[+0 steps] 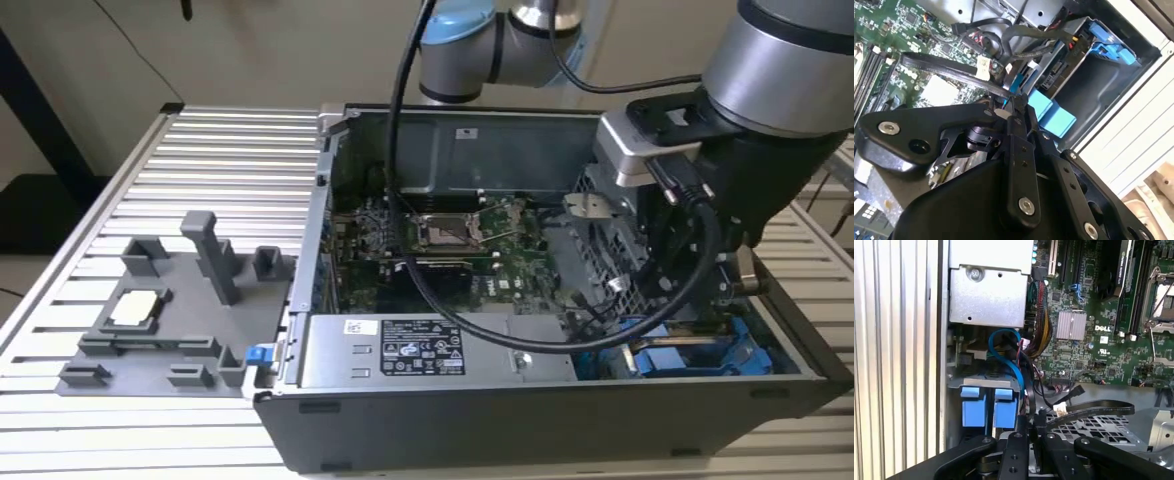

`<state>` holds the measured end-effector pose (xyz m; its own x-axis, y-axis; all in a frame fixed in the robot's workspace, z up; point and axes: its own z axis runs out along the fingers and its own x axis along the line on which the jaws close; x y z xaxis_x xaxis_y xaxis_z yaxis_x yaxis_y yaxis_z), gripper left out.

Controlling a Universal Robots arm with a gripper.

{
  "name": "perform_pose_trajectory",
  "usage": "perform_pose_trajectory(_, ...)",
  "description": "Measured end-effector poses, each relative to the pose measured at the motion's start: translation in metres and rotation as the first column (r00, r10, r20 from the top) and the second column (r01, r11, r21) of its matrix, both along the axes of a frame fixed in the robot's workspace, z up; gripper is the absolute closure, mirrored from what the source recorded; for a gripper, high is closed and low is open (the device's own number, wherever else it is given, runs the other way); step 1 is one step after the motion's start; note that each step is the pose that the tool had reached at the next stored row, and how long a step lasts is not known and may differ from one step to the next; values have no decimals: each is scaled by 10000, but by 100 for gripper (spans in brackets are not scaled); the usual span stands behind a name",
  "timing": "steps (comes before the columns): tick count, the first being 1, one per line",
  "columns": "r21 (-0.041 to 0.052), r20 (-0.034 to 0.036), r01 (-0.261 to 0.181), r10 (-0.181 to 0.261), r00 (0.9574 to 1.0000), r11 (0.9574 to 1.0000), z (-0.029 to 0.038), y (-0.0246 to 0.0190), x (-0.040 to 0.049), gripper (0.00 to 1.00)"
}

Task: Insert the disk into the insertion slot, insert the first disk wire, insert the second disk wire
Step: 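Insert the second disk wire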

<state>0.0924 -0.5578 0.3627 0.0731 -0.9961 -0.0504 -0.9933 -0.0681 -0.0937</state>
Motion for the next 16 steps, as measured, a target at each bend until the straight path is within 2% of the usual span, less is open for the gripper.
perform_pose_trajectory(3,-149,-266,-1,-3,9996,9999,0,-4,67,84)
perform_pose_trajectory(5,-254,-354,-6,-3,9994,9997,-2,-5,107,84)
perform_pose_trajectory(7,-293,-373,-9,-2,9993,9996,-6,-5,142,84)
perform_pose_trajectory(16,-325,-373,-14,2,9993,9995,-25,-4,255,84)
